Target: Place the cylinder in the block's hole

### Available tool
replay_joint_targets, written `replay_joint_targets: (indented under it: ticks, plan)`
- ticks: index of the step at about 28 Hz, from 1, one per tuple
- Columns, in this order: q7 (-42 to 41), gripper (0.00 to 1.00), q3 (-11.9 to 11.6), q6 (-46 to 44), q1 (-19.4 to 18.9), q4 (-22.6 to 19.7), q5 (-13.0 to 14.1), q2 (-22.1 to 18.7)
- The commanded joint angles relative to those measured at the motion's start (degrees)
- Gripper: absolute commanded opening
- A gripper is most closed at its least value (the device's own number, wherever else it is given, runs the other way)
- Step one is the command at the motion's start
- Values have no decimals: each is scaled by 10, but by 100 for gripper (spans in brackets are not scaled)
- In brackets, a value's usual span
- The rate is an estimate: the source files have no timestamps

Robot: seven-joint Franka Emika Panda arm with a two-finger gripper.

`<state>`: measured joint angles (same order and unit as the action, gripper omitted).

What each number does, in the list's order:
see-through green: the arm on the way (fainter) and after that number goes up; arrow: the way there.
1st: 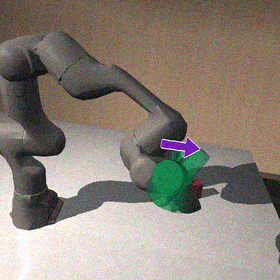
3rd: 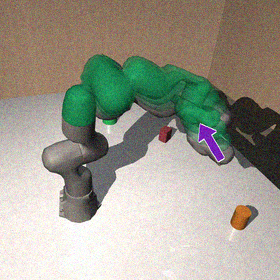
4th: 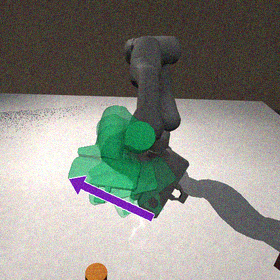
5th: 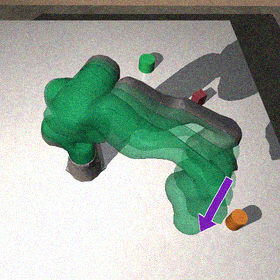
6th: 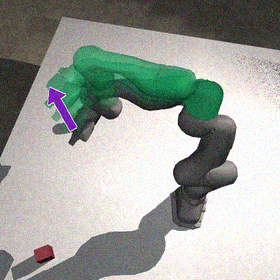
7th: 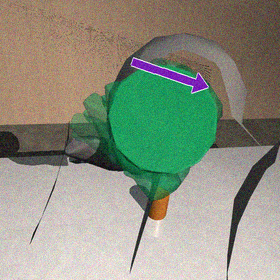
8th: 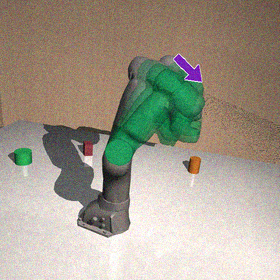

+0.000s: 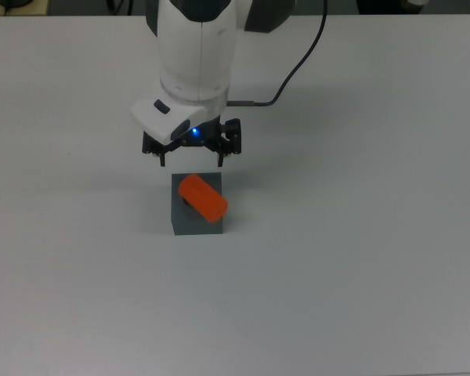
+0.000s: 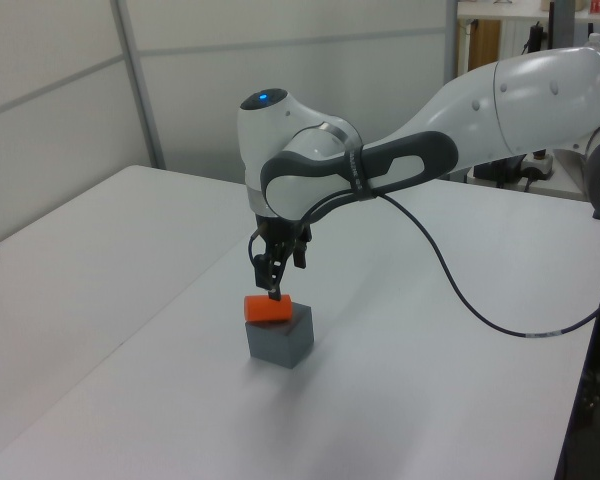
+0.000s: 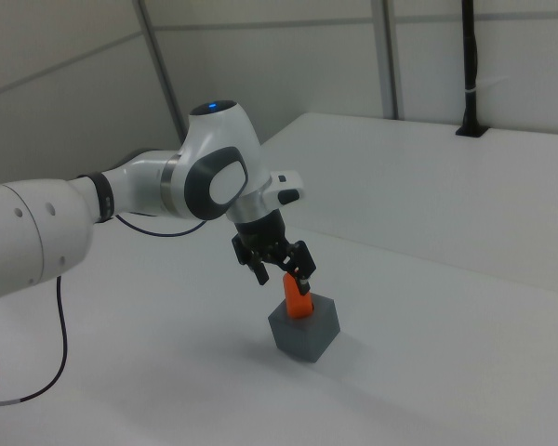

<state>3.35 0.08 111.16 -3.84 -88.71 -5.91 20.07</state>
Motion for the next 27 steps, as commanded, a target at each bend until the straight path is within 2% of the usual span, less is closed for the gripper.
replay_joint_targets:
  ticks: [1,8,13,15,19,27]
  plan:
    - [3,100,-2,-67,-3,-10,-11,-51]
    - [3,100,-3,-125,1,-25,-5,-126]
    - [3,100,-4,-140,8,-73,4,-203]
    - [3,100,-4,-140,10,-85,10,-220]
    - [3,100,-4,-140,14,-99,13,-240]
    - [3,100,-4,-139,17,-96,15,-236]
